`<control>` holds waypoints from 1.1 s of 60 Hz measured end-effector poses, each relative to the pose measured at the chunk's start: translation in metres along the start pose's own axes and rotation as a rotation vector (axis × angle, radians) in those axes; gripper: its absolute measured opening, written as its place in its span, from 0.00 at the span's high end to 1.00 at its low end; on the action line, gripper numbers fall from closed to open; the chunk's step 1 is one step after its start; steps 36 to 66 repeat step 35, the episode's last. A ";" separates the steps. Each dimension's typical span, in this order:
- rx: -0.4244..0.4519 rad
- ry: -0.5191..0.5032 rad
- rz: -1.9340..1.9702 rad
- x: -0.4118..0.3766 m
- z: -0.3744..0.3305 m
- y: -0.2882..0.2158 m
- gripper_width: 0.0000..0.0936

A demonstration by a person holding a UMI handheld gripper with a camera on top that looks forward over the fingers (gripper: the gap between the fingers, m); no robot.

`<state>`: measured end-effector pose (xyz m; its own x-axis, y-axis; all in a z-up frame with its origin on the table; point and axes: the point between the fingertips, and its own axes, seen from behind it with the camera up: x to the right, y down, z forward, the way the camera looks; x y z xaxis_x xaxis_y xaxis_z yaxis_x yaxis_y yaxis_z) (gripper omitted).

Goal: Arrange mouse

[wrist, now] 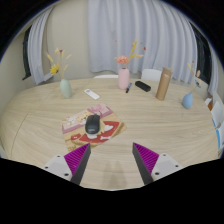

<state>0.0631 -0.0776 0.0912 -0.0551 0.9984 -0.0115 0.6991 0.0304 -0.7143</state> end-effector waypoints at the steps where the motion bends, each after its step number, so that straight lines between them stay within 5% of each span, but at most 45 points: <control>1: 0.000 0.005 -0.004 0.005 -0.008 0.004 0.08; 25: -0.062 0.073 0.039 0.086 -0.097 0.098 0.08; 66: -0.051 0.083 0.038 0.104 -0.099 0.099 0.08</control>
